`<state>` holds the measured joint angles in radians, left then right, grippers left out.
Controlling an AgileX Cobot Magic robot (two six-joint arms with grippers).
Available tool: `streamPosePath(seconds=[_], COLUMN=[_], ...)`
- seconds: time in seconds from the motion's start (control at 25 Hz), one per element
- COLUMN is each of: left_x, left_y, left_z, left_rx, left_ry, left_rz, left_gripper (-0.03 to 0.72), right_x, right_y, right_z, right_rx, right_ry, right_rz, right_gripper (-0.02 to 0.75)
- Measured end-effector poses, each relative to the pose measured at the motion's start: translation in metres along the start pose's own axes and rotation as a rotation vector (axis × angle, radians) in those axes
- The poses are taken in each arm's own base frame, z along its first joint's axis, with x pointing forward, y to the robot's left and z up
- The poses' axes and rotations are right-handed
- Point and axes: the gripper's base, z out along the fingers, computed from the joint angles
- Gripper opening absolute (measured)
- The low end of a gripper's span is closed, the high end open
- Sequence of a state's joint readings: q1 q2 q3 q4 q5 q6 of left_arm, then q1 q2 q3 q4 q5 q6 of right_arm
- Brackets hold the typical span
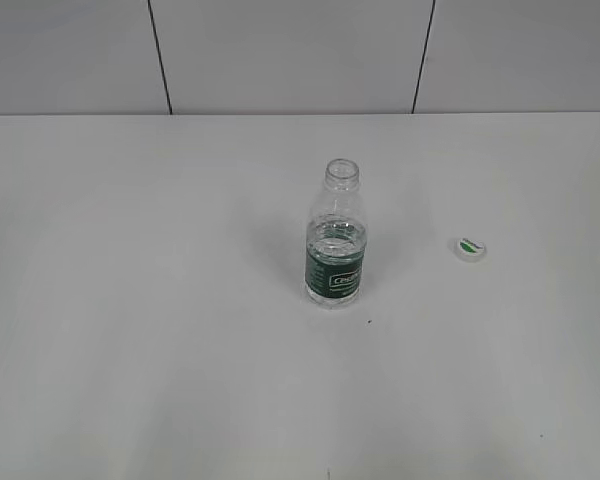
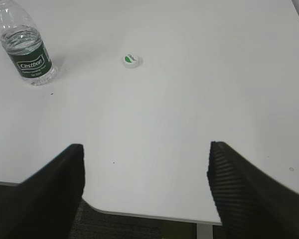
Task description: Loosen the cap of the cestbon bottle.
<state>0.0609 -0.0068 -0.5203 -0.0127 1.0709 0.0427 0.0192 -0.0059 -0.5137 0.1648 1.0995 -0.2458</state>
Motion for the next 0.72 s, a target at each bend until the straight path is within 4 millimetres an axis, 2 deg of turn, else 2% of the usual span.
streamPosePath(seconds=[0.72], left_x=[0.0000], left_y=[0.0000], left_z=[0.0000], left_rx=[0.000], left_ry=[0.000], left_rz=[0.000], left_gripper=[0.482], right_x=[0.0000], right_y=[0.0000], right_z=[0.0000], right_rx=[0.000], right_ry=[0.000], right_rz=[0.000], right_gripper=[0.587])
